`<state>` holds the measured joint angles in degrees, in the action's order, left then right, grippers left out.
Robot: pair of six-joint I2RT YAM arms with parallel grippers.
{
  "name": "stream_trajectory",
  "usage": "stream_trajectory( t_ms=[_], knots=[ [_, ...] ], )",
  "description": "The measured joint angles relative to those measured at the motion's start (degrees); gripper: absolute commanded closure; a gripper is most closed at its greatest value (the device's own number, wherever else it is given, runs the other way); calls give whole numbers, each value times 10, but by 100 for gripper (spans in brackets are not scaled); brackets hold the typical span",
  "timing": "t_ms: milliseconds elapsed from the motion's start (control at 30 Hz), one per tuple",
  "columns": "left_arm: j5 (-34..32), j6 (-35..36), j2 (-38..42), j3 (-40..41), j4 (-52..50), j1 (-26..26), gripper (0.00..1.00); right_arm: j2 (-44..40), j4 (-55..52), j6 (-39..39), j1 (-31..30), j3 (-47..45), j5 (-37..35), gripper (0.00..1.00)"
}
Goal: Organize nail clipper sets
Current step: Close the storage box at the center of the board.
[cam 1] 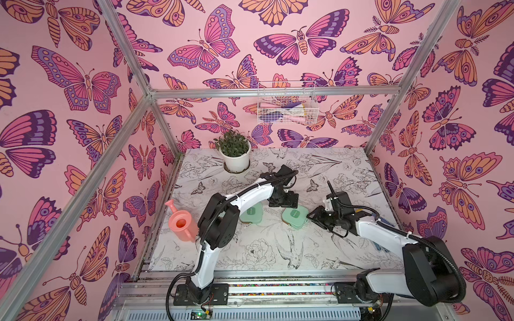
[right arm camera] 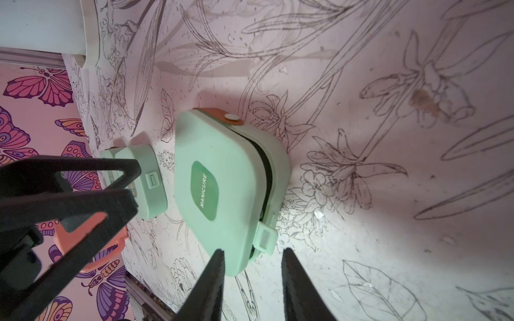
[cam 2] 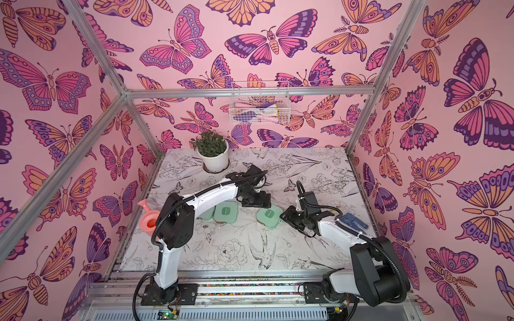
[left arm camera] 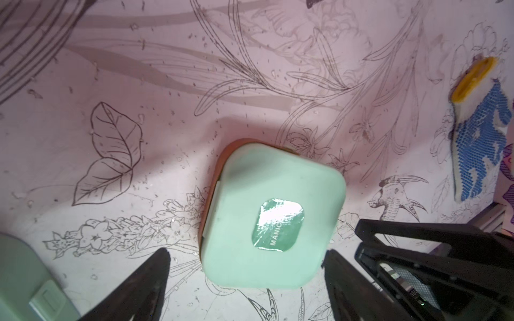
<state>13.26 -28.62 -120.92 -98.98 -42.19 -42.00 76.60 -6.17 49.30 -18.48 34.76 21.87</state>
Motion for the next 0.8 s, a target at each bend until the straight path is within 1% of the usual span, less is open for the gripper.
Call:
stream_trajectory(
  t_ms=[133,200,300,367,567,800],
  knots=[
    [0,16,-39,-1,-17,-3,12,0,0,0,0,0,0,63],
    [2,19,-52,0,-23,-5,12,0,0,0,0,0,0,61],
    [6,26,-53,-1,-24,-7,12,0,0,2,0,0,0,56],
    [7,27,-53,-1,-24,-7,12,0,0,2,0,2,0,54],
    [8,29,-52,2,-24,-8,12,17,9,5,0,23,3,57],
    [8,30,-51,7,-21,-8,12,52,16,19,-3,32,2,57]
  ],
)
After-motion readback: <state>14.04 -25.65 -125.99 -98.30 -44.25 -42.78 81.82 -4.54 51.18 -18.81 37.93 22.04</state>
